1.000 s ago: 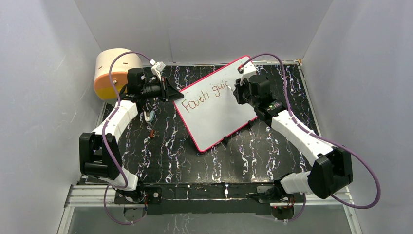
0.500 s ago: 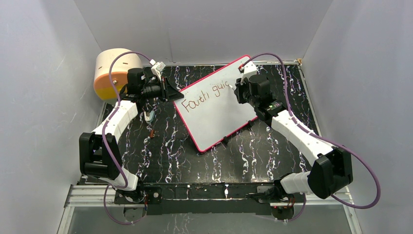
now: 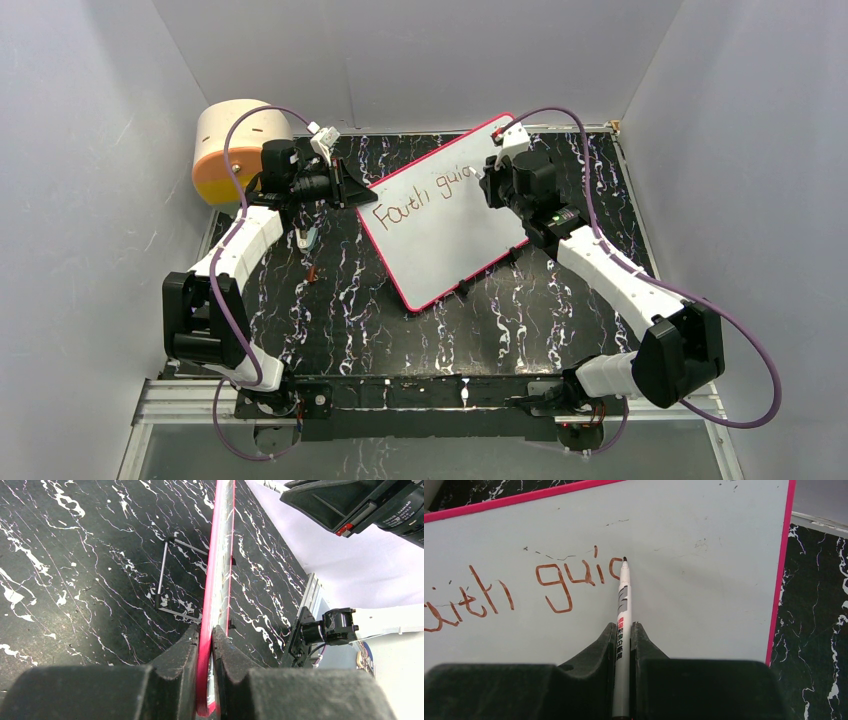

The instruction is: Write a sentence on the whiteboard

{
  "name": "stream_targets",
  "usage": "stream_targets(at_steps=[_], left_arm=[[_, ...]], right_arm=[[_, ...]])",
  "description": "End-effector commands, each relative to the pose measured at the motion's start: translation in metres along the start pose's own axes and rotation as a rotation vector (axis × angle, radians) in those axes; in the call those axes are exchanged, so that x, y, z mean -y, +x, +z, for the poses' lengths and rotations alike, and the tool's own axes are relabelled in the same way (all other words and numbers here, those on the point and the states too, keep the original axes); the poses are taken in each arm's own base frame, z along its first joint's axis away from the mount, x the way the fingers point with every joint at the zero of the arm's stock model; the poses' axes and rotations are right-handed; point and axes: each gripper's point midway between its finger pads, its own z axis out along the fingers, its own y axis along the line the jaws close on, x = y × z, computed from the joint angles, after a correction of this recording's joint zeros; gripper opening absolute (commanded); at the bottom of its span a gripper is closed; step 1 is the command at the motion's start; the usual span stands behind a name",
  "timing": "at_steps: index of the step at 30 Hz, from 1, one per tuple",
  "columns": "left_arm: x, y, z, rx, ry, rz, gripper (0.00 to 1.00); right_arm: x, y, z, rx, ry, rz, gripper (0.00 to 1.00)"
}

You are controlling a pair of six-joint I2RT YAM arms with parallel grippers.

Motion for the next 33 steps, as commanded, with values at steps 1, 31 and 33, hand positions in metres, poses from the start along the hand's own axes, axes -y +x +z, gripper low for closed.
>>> stream_targets(at_steps=[1,31,33], left_arm=[[-0.024,0.029,0.009,-0.077,-0.096,-0.052,0.00],[-0.024,0.029,0.009,-0.079,-0.097,-0.049,0.00],[-0.024,0.028,0.009,-0.078,-0.098,-0.049,0.00]], right_arm=[[-0.001,-0.045,-0.007,0.137,-0.003,0.014,0.00],[-0.009,-0.046,0.014,0.100,-0.036,0.007,0.00],[-0.009,-0.040,0.013,0.083,-0.036,0.010,0.00]])
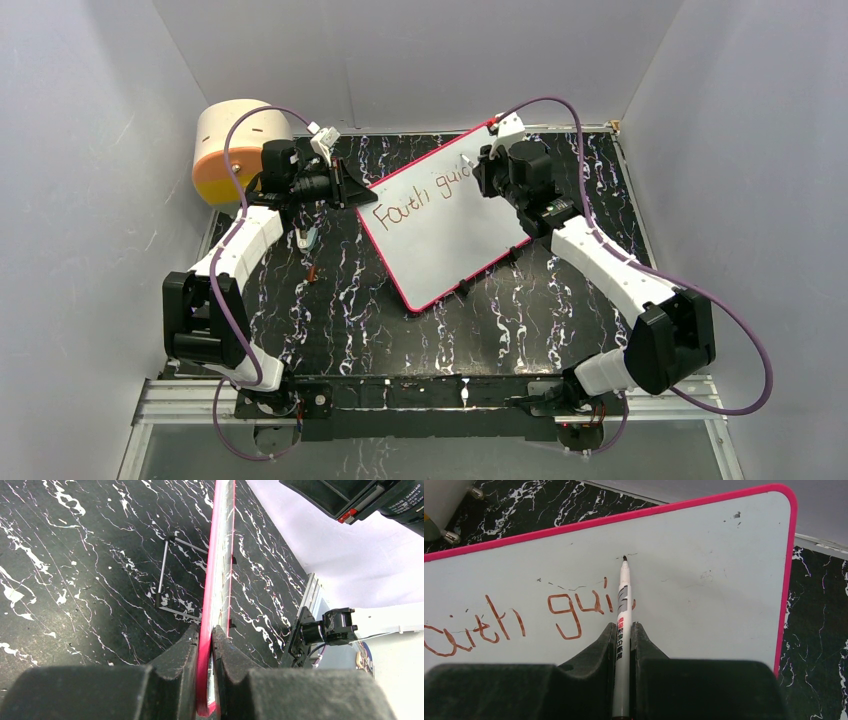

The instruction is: Write a sentence on the whiteboard

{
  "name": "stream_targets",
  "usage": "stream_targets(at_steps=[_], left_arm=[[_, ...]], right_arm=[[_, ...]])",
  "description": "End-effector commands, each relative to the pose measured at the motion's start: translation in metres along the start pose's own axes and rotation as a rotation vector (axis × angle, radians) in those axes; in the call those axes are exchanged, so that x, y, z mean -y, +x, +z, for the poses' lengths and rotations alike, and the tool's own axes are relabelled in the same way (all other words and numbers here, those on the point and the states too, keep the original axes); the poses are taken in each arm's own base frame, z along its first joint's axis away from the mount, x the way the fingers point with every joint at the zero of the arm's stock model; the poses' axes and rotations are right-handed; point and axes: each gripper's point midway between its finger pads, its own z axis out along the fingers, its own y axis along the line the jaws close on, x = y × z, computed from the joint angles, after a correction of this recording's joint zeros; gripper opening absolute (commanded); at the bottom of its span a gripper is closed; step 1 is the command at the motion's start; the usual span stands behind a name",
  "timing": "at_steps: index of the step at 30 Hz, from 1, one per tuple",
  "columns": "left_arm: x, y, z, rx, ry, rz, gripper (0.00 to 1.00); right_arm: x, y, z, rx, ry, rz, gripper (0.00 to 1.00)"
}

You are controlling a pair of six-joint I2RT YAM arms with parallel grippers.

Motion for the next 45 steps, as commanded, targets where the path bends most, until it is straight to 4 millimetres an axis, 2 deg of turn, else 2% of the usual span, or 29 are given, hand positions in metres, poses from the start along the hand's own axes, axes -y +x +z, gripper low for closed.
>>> stream_targets(at_steps=[1,6,27,34,45], left_arm=[[-0.024,0.028,0.009,-0.076,-0.096,-0.045,0.00],[-0.024,0.028,0.009,-0.077,-0.096,-0.046,0.00],[-0.024,0.028,0.009,-0.077,-0.096,-0.045,0.00],[-0.024,0.028,0.009,-0.078,-0.098,-0.046,0.00],[-0.024,0.028,0.009,-0.078,-0.097,-0.046,0.00]], right_arm=[[-0.002,-0.017,-0.004,0.028,-0.009,0.007,0.00],[0.000,-0.002,-0.009,-0.021,0.000,0.009,0.00],[0.011,0.025,-0.023,-0.091,0.053,0.010,0.00],[0.013,0.028,-0.024,-0.094,0.062,0.011,0.00],[0.013,0.019,-0.028,-0.061,0.061,0.017,0.00]])
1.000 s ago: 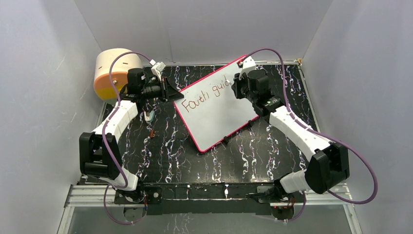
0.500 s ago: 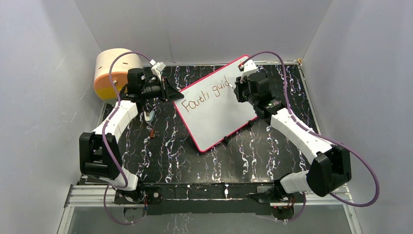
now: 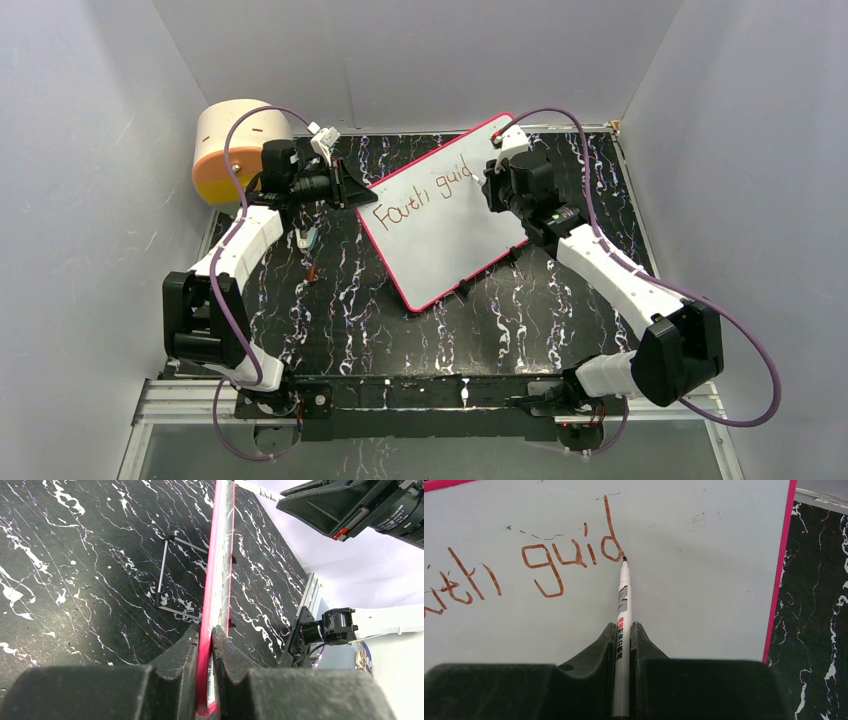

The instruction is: Write a sentence on the whiteboard

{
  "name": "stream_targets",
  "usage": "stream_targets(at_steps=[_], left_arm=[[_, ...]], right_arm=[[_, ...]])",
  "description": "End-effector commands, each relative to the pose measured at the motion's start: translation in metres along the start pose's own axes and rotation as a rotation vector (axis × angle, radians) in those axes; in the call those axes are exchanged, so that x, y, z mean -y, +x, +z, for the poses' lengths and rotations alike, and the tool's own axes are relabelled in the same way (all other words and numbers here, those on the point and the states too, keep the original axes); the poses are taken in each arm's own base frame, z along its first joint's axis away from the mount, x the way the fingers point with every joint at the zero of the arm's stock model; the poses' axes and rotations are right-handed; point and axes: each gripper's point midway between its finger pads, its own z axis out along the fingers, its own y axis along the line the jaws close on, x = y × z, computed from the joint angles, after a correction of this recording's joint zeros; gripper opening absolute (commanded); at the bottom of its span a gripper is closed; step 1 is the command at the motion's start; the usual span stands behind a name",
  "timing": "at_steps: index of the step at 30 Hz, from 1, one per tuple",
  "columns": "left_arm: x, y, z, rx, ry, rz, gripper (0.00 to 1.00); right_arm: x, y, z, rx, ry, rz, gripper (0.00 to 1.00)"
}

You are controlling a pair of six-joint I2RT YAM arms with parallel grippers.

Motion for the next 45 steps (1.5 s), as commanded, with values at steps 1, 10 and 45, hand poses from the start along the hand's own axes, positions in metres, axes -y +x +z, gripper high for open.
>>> stream_targets(at_steps=[1,10,45], left_arm=[[-0.024,0.028,0.009,-0.076,-0.098,-0.044,0.00],[-0.024,0.028,0.009,-0.077,-0.098,-0.047,0.00],[-0.024,0.028,0.009,-0.077,-0.096,-0.045,0.00]], right_arm=[[0.002,-0.018,-0.010,0.068,0.008,0.022,0.00],[0.006,-0.037,-0.014,0.140,0.011,0.027,0.00],[0.004,-0.044,0.004,0.153,-0.024,0.037,0.00]])
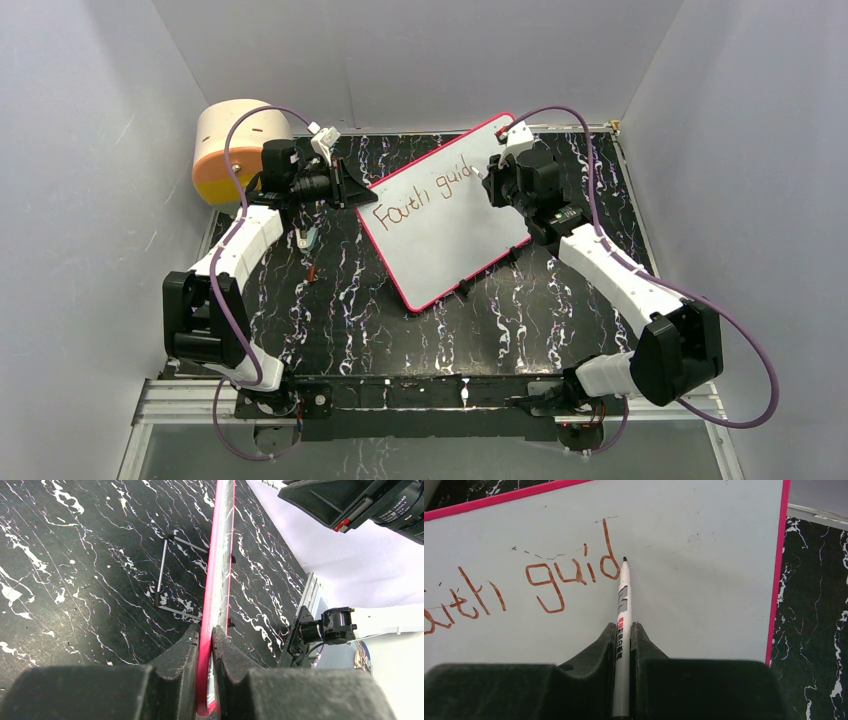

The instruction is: Write a sentence on the whiteboard

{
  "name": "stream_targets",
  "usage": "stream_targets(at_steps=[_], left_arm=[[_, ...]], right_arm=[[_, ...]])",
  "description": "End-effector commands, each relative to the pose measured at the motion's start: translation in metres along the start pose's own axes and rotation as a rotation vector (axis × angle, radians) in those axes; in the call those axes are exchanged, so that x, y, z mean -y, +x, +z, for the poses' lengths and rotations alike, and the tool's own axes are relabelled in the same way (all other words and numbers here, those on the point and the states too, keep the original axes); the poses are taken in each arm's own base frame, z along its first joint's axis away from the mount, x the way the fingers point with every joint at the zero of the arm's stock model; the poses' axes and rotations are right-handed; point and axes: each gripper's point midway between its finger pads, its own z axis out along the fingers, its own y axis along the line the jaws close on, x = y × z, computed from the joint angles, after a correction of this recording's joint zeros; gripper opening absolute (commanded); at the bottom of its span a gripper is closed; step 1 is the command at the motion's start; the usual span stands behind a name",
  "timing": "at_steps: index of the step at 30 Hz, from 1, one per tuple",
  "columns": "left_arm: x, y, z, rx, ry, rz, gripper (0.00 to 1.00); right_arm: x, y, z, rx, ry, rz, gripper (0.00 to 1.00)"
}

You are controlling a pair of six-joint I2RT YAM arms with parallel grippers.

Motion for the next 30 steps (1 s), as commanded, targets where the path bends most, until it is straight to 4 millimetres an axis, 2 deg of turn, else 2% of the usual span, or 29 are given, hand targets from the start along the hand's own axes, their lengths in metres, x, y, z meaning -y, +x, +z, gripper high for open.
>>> stream_targets(at_steps=[1,12,30], left_arm=[[-0.025,0.028,0.009,-0.074,-0.098,-0.042,0.00],[-0.024,0.028,0.009,-0.074,-0.097,-0.039,0.00],[-0.024,0.028,0.008,-0.074,-0.095,-0.036,0.00]], right_arm=[[0.000,-0.031,0.002,0.091,-0.001,0.018,0.00],[0.008,-0.029,0.006,0.085,0.023,0.022,0.00],[0.012,-0.043,0.010,0.125,0.031,0.020,0.00]])
